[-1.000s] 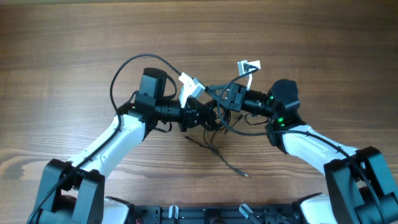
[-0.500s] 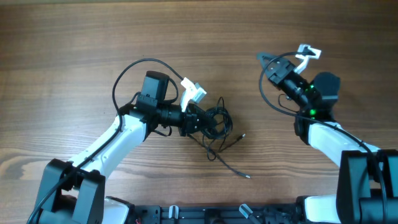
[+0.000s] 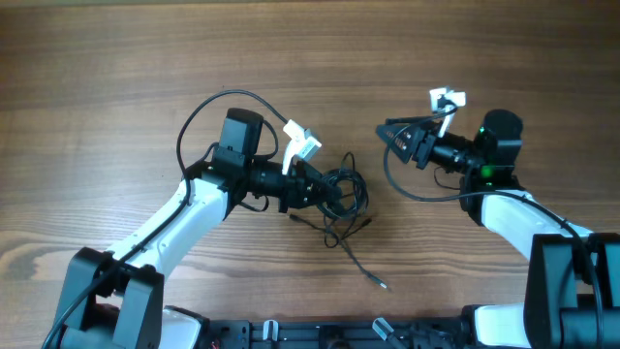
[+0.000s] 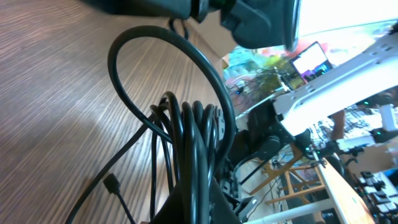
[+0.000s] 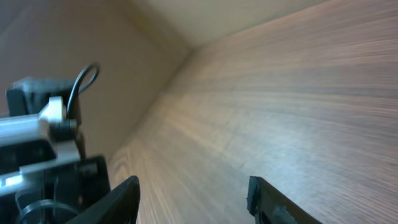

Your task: Untangle cables

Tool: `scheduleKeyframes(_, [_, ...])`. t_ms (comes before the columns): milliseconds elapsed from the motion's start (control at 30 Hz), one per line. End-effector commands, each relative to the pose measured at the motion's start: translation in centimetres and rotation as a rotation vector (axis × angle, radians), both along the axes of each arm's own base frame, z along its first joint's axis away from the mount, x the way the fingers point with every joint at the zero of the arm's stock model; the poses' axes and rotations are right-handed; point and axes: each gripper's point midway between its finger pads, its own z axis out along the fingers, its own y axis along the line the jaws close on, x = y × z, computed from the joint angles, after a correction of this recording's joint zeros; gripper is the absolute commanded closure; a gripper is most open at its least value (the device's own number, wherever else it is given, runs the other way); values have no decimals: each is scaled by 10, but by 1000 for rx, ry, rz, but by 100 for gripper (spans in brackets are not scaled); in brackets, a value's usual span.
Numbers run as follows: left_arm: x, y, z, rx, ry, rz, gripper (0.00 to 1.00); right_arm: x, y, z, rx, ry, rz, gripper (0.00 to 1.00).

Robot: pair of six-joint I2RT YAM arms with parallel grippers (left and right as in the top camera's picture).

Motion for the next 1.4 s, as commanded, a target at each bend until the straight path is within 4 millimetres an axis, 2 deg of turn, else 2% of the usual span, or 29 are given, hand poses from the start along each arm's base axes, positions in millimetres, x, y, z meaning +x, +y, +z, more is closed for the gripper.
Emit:
scheduleKeyframes(0, [-8,-2,12,-58,6,-49,96,-22,25,2,-14,-91,166,38])
scheduleKeyframes(100, [-8,-2,13,-53,34,-43,96,-34,45,3,-31,-151,240,36])
scheduleKeyframes(233, [-7,-2,13,-49,55,-37,96,-39,52,3,-32,-160,263,36])
scheduleKeyframes(300, [-7,-2,13,-49,59,-35,96,-36,51,2,-37,-160,249,36])
scheduleKeyframes(333, [-7,-2,13,-48,58,-34,96,-34,49,2,-39,-164,240,32])
scheduleKeyframes(433, [-3,1,12,-46,58,-21,96,-29,35,7,-29,-180,221,30])
scheduleKeyframes(533, [8,11,13,-48,57,22,96,-38,21,17,34,-148,274,26])
scheduleKeyframes(600, [12,15,13,-49,56,38,96,-38,19,17,61,-83,269,22])
scheduleKeyframes(633, [12,15,13,-49,56,39,96,-38,19,17,77,-39,265,15])
scheduleKeyframes(733, [12,15,13,-49,55,39,96,-38,20,18,103,28,258,11])
scheduleKeyframes(800, [14,15,14,-56,34,39,96,-39,20,18,115,57,260,1])
scheduleKeyframes(833, [14,15,15,-57,29,39,96,-41,20,20,122,65,273,0])
scheduleKeyframes(933, [15,15,15,-58,28,38,96,-50,22,31,136,23,339,1])
scheduleKeyframes(1067, [5,15,25,-117,41,-18,96,-62,23,48,94,-211,432,1])
scheduleKeyframes(1167, [3,14,32,-150,11,-45,96,-62,24,44,54,-337,437,2])
scheduleKeyframes(1267, [0,15,36,-171,18,-65,96,-57,25,39,45,-329,406,3])
scheduleKeyframes(1333, [-1,15,36,-174,16,-68,96,-45,30,36,29,-308,336,4])
scheduleKeyframes(1367, [-1,15,36,-173,17,-68,96,-40,35,34,19,-305,305,7])
